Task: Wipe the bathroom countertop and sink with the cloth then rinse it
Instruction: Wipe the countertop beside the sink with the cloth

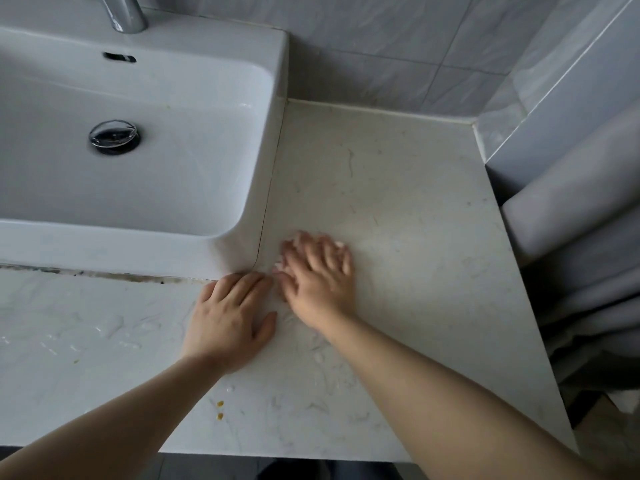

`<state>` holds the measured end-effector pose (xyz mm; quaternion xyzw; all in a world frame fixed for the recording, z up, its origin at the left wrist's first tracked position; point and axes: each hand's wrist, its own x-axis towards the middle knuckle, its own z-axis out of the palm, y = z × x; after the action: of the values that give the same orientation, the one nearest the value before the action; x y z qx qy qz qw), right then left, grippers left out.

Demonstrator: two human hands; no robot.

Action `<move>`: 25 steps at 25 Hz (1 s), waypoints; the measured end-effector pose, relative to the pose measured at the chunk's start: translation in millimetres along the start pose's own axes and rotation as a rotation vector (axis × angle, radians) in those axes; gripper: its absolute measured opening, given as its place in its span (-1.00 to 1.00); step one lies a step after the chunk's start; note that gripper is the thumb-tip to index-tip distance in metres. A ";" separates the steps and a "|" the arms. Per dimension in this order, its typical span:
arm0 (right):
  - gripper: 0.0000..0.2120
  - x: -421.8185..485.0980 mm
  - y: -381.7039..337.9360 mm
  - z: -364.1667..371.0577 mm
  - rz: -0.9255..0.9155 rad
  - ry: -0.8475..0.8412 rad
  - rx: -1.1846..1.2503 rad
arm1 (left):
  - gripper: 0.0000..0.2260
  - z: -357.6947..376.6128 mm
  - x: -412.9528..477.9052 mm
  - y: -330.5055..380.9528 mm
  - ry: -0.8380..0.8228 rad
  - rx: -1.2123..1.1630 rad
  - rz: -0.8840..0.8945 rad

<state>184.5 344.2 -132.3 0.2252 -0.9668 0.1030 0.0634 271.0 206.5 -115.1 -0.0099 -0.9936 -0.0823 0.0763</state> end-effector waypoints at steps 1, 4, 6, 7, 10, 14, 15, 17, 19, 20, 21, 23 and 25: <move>-0.60 2.7 -4.3 -0.1 -0.068 -0.005 0.026 | -0.55 0.2 -0.4 0.1 -0.005 -0.002 0.002; -0.55 0.2 40.9 -7.8 -0.081 -0.050 0.014 | -0.56 2.5 -0.5 -1.1 0.013 0.003 0.001; -0.43 -13.0 93.9 -19.7 0.084 -0.106 -0.071 | -0.56 2.3 1.5 -0.4 0.016 0.005 -0.028; -0.37 -21.6 121.2 -28.2 0.181 -0.146 -0.097 | -0.55 0.7 3.3 2.3 0.013 0.006 -0.052; -0.33 -47.2 157.1 -50.0 0.487 -0.175 -0.091 | -0.51 -1.0 5.6 15.9 -0.041 0.046 -0.118; -0.45 -59.7 90.1 -28.3 0.432 -0.038 -0.117 | -0.32 2.3 -0.9 33.0 -0.140 0.039 -0.198; -0.49 -55.6 66.5 -19.8 0.338 -0.004 -0.102 | -0.30 2.8 -2.3 34.6 -0.161 0.027 -0.220; -0.53 -42.5 29.3 -10.1 0.188 -0.001 -0.050 | -0.30 3.5 -4.8 36.8 -0.154 0.018 -0.237; -0.55 -29.7 19.7 -12.3 0.079 -0.028 0.025 | -0.33 2.7 -5.2 40.3 -0.136 0.003 -0.252; -0.55 -29.2 27.5 -12.7 0.032 -0.038 0.023 | -0.33 2.2 -5.2 42.9 -0.146 -0.004 -0.266; -0.55 -33.4 42.7 -14.4 0.013 -0.044 -0.004 | -0.31 2.8 -5.1 46.1 -0.171 -0.007 -0.283; -0.50 -46.7 88.4 -24.0 0.119 -0.067 -0.054 | -0.28 5.4 -5.2 54.9 -0.219 -0.008 -0.314; -0.41 -62.9 140.0 -38.3 0.289 -0.115 -0.103 | -0.27 7.2 -4.6 61.8 -0.210 -0.005 -0.323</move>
<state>180.6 502.3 -129.6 0.0859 -0.9951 0.0482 0.0042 276.5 268.7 -112.8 0.1410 -0.9846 -0.0944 -0.0419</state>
